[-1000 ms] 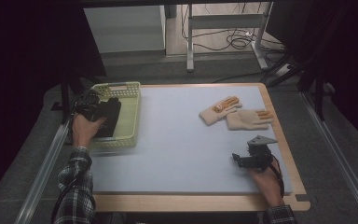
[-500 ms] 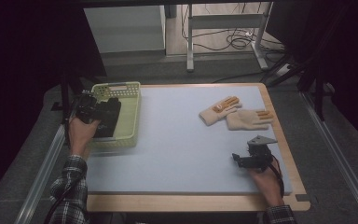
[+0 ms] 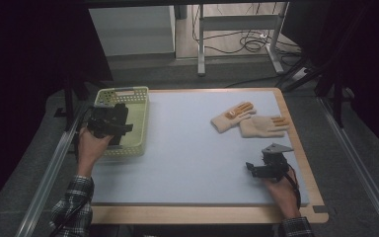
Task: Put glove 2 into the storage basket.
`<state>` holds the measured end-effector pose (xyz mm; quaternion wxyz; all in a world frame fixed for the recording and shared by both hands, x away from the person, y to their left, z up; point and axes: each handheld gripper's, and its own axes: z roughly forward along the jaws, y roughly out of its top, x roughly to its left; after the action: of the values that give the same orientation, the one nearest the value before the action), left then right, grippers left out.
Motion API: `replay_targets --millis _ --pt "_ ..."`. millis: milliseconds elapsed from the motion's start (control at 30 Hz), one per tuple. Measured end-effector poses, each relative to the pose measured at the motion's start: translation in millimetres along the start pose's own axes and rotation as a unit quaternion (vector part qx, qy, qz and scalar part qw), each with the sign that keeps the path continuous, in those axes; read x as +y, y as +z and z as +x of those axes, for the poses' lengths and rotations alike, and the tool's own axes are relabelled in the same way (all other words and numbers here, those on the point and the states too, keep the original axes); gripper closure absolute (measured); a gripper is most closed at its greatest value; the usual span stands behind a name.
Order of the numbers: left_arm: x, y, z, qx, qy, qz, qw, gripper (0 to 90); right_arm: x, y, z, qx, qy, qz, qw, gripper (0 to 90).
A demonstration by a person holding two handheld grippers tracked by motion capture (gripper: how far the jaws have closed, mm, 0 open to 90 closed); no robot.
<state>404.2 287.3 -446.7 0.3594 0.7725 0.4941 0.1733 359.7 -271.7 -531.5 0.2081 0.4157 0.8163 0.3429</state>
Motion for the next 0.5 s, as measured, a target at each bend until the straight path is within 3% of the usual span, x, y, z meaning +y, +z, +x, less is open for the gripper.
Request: replay_targets --millis 133,267,500 --pt "-1.6 -2.0 -13.7 -0.023 0.013 -0.016 0.9995 0.0 0.1 -0.2 0.1 0.0 0.0 0.001 1.0 16.9" --pt "-2.6 -3.4 -31.7 -0.03 0.036 -0.022 0.9986 0.0 0.1 -0.2 0.0 0.0 -0.001 0.001 1.0 16.8" --pt "-5.9 -5.5 -66.2 -0.054 0.074 -0.035 0.9952 0.0 0.1 -0.2 -0.1 0.0 -0.001 0.001 1.0 16.8"
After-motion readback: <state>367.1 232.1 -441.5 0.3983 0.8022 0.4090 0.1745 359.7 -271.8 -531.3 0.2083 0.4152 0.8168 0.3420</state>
